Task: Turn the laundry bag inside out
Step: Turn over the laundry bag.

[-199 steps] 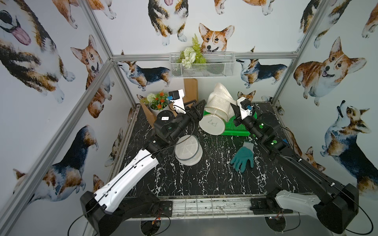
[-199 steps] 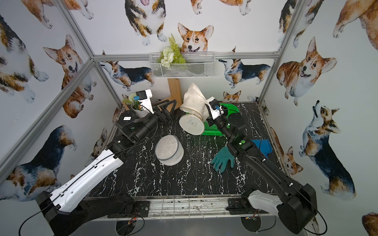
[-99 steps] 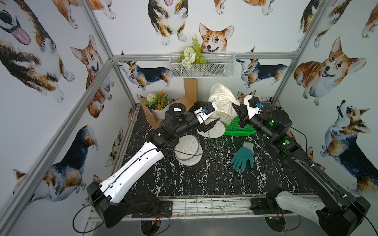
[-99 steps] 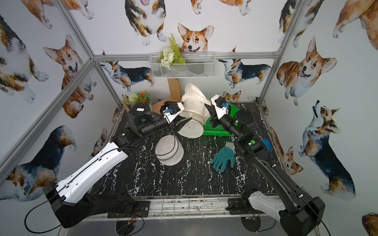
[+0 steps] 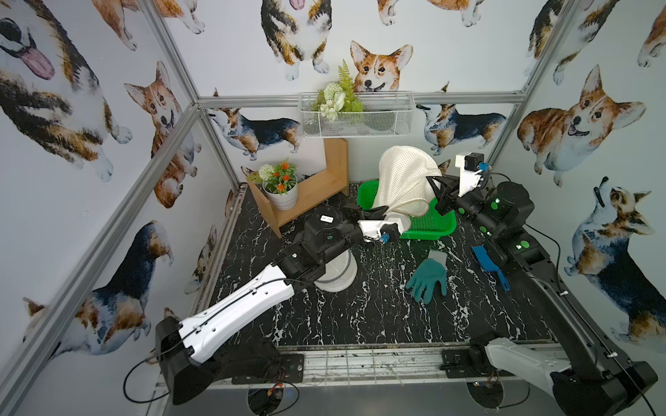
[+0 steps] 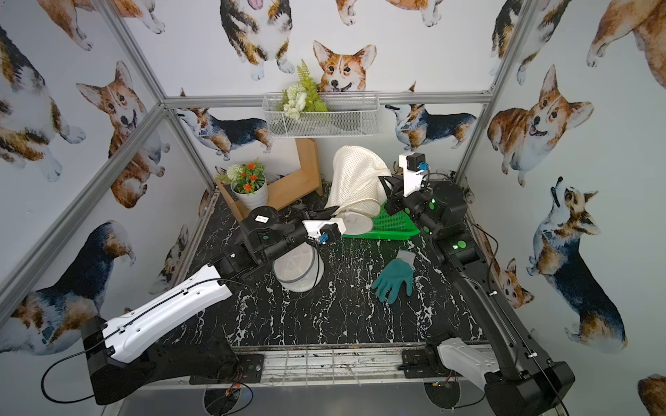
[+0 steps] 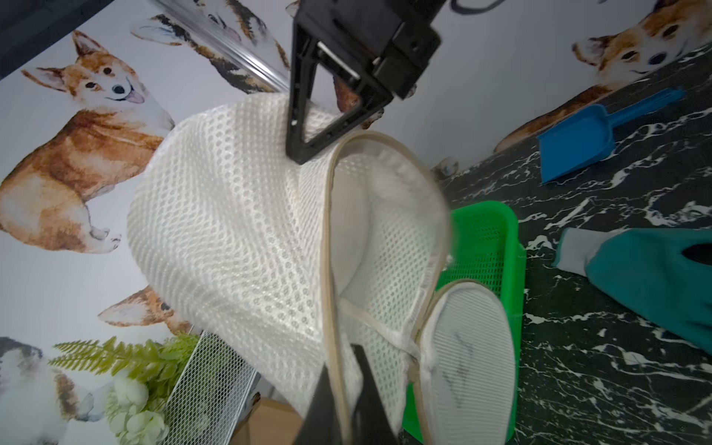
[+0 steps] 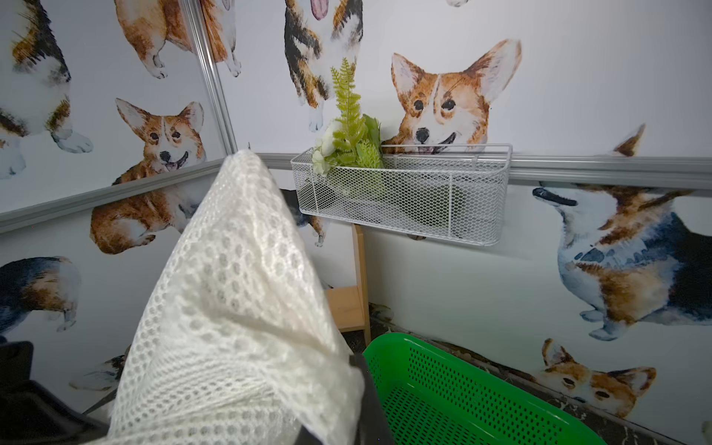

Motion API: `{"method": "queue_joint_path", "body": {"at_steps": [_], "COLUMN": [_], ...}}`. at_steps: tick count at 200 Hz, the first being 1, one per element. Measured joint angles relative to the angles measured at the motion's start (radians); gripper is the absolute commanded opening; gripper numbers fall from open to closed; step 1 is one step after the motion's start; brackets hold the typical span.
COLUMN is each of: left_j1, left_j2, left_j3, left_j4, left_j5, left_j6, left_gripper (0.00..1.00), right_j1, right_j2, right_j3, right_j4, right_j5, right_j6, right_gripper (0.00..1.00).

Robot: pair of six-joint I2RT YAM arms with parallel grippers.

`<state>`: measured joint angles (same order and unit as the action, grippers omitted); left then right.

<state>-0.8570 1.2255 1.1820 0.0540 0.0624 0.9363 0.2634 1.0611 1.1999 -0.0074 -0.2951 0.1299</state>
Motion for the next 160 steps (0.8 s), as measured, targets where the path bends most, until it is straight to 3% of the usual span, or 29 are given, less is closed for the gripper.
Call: {"method": "queue_joint_path", "body": {"at_steps": [12,18,29,41,79,108,160], "left_j1": [-0.01,-0.012,-0.014,-0.013,0.068,0.145,0.18], "left_j2": [-0.002,-0.002,-0.003,-0.011,-0.058,-0.071,0.064], "left_j3": [-0.005,-0.006,-0.007,-0.013,0.028,0.112,0.303], "left_j4": [-0.026,-0.037,-0.053,-0.057,-0.052,-0.048,-0.126], "left_j5": [0.015,0.02,0.019,0.019,0.032,0.134,0.269], "left_j6": [-0.001,-0.001,-0.01,-0.034,-0.151,-0.24,-0.351], "left_gripper": [0.0,0.1,0.38,0.49,0.5,0.51,0.63], "right_j1": [-0.004,-0.005,-0.008,-0.011,-0.015,-0.015,0.019], "right_j2": [0.002,0.002,0.002,0.002,-0.026,-0.055,-0.098], "right_j3": [0.004,0.005,0.006,0.012,0.017,0.0,-0.024], "right_j4": [-0.024,-0.033,-0.051,-0.066,-0.161,-0.234,-0.312], "right_j5": [-0.029,-0.045,-0.067,-0.072,-0.048,-0.016,0.065], "right_j6": [0.006,0.005,-0.011,-0.043,-0.281,-0.489,-0.808], "right_gripper": [0.0,0.0,0.0,0.0,0.0,0.0,0.0]}}
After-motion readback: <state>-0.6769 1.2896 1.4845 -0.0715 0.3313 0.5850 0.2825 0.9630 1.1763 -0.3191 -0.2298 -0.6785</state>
